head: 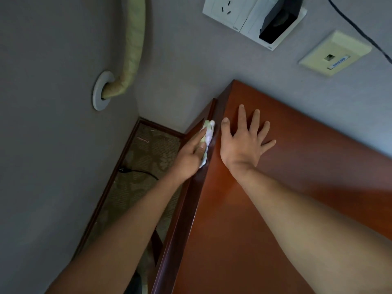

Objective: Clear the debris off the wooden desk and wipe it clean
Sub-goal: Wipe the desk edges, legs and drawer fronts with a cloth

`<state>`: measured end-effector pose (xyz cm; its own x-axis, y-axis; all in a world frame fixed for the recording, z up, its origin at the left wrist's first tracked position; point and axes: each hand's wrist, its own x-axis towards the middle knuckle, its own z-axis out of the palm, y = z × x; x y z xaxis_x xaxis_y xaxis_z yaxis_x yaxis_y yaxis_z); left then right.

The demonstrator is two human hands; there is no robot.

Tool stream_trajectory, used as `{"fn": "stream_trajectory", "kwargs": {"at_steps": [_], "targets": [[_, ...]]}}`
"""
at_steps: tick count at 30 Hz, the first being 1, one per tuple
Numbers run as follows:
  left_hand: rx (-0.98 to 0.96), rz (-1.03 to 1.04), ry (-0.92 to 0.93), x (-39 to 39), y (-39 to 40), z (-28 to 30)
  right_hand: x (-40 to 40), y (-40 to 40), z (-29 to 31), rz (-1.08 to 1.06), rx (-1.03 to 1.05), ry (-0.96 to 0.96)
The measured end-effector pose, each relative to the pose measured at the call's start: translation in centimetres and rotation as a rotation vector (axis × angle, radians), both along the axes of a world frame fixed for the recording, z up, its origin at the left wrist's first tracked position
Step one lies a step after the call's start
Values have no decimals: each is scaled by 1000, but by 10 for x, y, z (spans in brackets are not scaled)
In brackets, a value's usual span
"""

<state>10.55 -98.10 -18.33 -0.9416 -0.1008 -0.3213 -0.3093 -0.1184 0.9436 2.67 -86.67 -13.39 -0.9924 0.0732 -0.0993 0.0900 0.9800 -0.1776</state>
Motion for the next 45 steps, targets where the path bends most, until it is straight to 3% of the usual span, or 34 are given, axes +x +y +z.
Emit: {"fn": "stream_trajectory", "kwargs": {"at_steps": [5, 7, 11, 14, 18, 24, 29, 33, 36, 40, 45], "targets": [[-1, 7, 184, 20, 5, 28, -1, 2, -3, 13, 28, 7], [-22, 3, 175, 13, 4, 19, -1, 1, -3, 9, 25, 11], [1, -53, 138, -52, -5, -7, 0, 1, -4, 1, 12, 15], [20, -23, 77, -105, -13, 14, -3, 1, -3, 6, 11, 11], [11, 9, 177, -131, -16, 30, -2, 2, -3, 9, 17, 5], [-29, -77, 140, -82, -14, -15, -1, 3, -3, 16, 22, 3], [-58, 10, 174, -16, -5, 18, -4, 3, -4, 4, 18, 2], [-38, 8, 104, 34, 2, -8, -1, 5, -3, 8, -55, 51], [-19, 13, 66, 47, 2, -6, 9, 10, 3, 92, -85, 42], [-46, -18, 52, 57, -1, 0, 39, 33, 4, 293, 99, -98], [-14, -6, 27, 71, 2, 5, 45, 35, 1, 293, 91, -31]]}}
